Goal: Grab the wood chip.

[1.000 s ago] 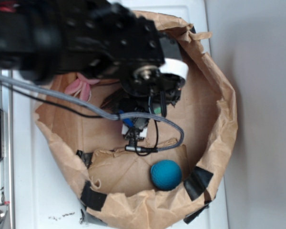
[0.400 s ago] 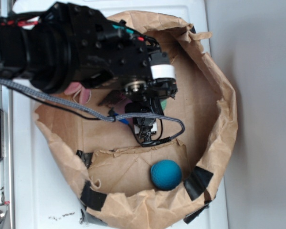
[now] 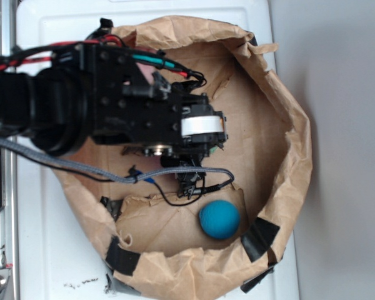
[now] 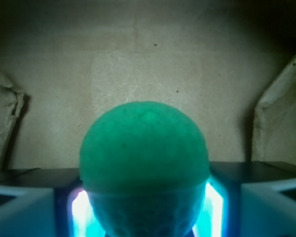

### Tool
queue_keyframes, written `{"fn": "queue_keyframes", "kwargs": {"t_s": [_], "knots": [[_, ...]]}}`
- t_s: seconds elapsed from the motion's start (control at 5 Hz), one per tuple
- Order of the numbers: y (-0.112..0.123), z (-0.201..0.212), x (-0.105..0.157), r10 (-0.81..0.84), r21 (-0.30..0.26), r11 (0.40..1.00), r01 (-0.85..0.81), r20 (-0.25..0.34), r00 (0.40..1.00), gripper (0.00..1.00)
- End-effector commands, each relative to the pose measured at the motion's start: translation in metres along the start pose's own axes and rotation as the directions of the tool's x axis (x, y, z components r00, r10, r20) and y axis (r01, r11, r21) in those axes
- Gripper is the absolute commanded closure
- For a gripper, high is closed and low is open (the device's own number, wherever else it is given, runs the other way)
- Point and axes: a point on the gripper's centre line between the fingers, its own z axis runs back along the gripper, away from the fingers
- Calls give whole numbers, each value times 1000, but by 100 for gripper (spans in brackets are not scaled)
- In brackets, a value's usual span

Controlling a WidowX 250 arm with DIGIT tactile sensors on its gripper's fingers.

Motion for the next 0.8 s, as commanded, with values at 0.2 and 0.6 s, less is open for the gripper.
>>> {"fn": "queue_keyframes", "kwargs": {"t_s": [0.2,0.6], "knots": [[5,45,-11,-18,-87,996,20,29,999,0],[8,37,-20,34,-70,997,-36,-33,999,0]]}}
